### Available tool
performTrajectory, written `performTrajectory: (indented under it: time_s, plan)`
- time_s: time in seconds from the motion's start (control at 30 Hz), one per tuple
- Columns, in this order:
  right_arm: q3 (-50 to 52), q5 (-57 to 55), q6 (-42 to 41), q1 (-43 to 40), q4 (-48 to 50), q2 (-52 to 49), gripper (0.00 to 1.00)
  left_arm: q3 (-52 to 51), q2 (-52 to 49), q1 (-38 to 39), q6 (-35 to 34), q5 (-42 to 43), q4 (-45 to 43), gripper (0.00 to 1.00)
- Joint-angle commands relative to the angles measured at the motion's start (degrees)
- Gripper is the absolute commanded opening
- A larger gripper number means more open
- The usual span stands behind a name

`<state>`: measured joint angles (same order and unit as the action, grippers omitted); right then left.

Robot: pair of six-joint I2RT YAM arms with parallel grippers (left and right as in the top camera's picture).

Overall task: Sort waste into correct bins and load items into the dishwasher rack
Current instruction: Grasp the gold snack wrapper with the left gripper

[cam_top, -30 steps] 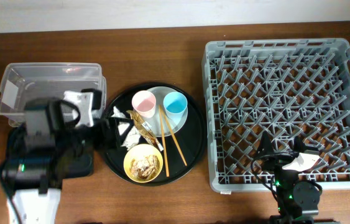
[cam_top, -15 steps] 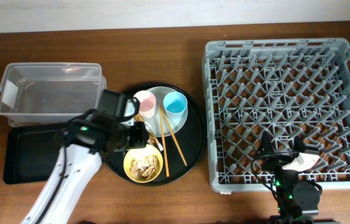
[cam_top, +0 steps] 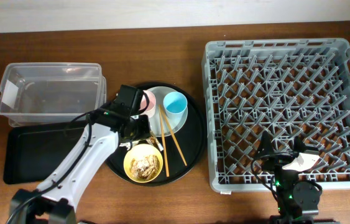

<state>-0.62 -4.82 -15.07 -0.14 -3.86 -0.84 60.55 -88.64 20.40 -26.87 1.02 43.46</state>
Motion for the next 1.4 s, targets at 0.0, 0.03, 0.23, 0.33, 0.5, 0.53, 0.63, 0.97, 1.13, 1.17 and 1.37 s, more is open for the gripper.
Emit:
performTrajectory:
  time_s: [0.0,0.03,0.23,0.33,0.5,0.53,0.63,0.97,1.13,1.17,1.37]
  plan:
    - [0.31,-0.11,-0.42,-0.26,-0.37,0.37,0.98,-0.63,-2.54,0.07,-0.55,-0.83,-2.08,0.44]
    - [0.31,-0.11,-0.42,-0.26,-0.37,0.37,0.98,-0.63,-3.02,0.04,-0.55,-0.83,-2.62,0.46]
    - [0.31,-0.11,-0.42,-0.26,-0.37,0.37,0.98,-0.68,-5.95,0.07,-0.55,-0.87,-4.04,0.47]
    - [0.31,-0.11,-0.42,-0.26,-0.37,0.37,0.98,-0.7,-7.54,0.07,-0.57,-1.46,-4.35,0.47]
    - [0.31,-0.11,-0.42,-0.26,-0.37,0.37,0.98,-1.36,-9.75,0.13,-0.57,-0.87,-6.95,0.48]
    - [0.31,-0.11,-0.42,-0.26,-0.37,0.37,0.98,-1.6,-9.94,0.2,-0.57,-0.79,-7.45,0.48]
    - [0.31,-0.11,-0.42,-0.26,-0.37,0.37,0.98,-1.62,-10.01,0.22,-0.55,-0.81,-7.65,0.47]
    - [0.31,-0.11,-0.42,-0.26,-0.39,0.37,0.98,-1.53,-8.44,0.17,-0.55,-0.85,-7.96,0.33]
    - [0.31,-0.11,-0.42,-0.26,-0.37,0.37,0.98,-1.46,-4.26,0.15,-0.55,-1.53,-9.25,0.06]
    - [0.31,-0.11,-0.42,-0.26,-0.37,0.37,0.98,-1.46,-3.87,0.15,-0.55,-1.51,-9.53,0.0]
    - [0.31,-0.11,-0.42,-0.26,-0.39,0.37,0.98,-1.01,-2.21,-0.48,-0.57,-1.51,-9.68,0.0]
